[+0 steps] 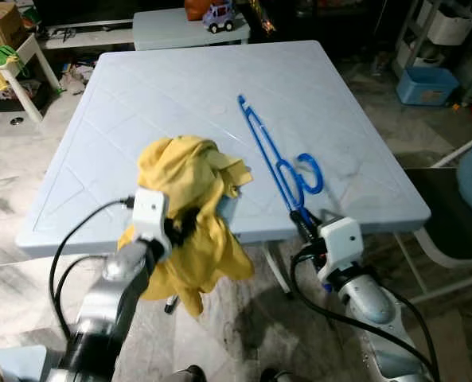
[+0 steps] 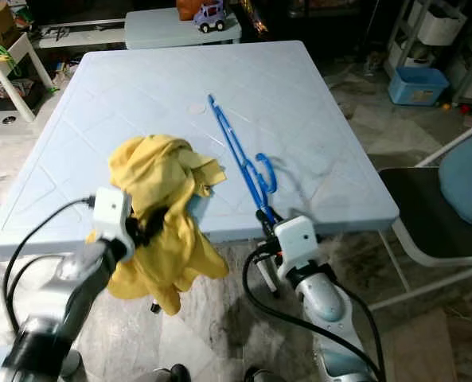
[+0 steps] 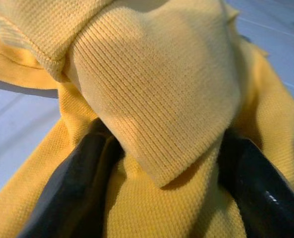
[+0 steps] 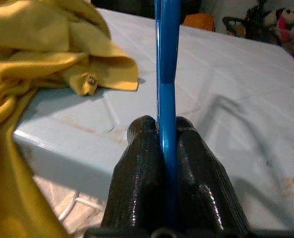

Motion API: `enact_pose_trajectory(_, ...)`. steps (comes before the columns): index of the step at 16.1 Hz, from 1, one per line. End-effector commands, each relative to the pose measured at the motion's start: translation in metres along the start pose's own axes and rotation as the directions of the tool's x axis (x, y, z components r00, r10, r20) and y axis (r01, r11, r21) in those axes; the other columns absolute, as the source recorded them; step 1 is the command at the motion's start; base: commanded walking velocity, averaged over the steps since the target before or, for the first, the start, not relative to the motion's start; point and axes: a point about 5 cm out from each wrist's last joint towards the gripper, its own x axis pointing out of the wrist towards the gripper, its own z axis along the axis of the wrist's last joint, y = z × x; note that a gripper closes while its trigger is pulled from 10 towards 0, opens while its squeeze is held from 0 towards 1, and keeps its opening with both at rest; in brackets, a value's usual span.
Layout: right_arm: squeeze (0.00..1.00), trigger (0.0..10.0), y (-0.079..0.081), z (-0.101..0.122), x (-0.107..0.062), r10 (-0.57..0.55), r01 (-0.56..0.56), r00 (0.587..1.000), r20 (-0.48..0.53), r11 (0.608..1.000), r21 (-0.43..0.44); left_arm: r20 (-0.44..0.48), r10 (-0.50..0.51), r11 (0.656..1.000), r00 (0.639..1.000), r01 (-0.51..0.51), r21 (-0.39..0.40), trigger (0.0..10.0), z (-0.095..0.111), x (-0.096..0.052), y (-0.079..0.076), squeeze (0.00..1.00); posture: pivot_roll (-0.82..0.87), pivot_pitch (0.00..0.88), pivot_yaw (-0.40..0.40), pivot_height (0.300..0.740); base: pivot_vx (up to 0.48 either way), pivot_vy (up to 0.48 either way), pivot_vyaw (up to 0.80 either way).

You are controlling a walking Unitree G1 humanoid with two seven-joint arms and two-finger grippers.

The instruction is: Hang hanger

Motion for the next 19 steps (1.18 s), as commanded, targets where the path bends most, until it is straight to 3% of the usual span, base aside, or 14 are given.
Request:
enact_pose_trajectory(1,0.00,10.0,0.004,-0.014,-0.005,0.009,-0.008,0.997,-0.077,1.000,0.019,-0.111,0.056,0.998,0.992,-0.057,-0.004,0.0,-0.025,-0.002,0.012,0.00,-0.04,0.143,0.024,0.740,0.000,0.000,0.00)
enact_pose_trajectory(4,0.00,10.0,0.003,-0.012,-0.002,0.004,-0.003,0.998,-0.069,1.000,0.016,-0.075,-0.028,0.991,0.997,0.037,0.130,0.0,-0.005,0.029,0.001,0.00,-0.06,0.148,0.023,0.740,0.000,0.000,0.00)
enact_pose_trajectory(6,0.00,10.0,0.001,-0.011,-0.003,-0.007,0.008,0.998,-0.066,1.000,0.014,-0.044,-0.044,0.987,0.998,0.050,0.154,0.0,0.011,0.041,-0.004,0.00,-0.07,0.156,0.031,0.740,0.000,0.000,0.00)
enact_pose_trajectory(8,0.00,10.0,0.000,-0.011,-0.007,-0.029,0.030,0.997,-0.069,0.999,0.019,0.018,0.003,0.989,1.000,-0.005,0.145,0.0,0.032,0.050,-0.002,0.00,-0.08,0.161,0.041,0.740,0.000,0.000,0.00)
enact_pose_trajectory(11,0.00,10.0,0.003,-0.013,-0.011,-0.046,0.048,0.996,-0.072,0.998,0.030,0.112,0.054,0.990,0.992,-0.068,0.120,0.0,0.061,0.059,0.004,0.00,-0.10,0.161,0.051,0.740,0.000,0.000,0.00)
enact_pose_trajectory(17,0.00,10.0,0.000,-0.011,-0.013,-0.063,0.065,0.995,-0.072,0.998,0.024,0.300,0.083,0.960,0.950,-0.157,0.232,0.0,0.137,0.063,0.025,0.00,-0.12,0.172,0.056,0.740,0.000,0.000,0.00)
enact_pose_trajectory(19,0.00,10.0,-0.001,-0.011,-0.014,-0.082,0.083,0.994,-0.072,0.996,0.021,0.454,0.185,0.912,0.872,-0.325,0.252,0.0,0.181,0.054,0.039,0.00,-0.12,0.172,0.057,0.740,0.000,0.000,0.00)
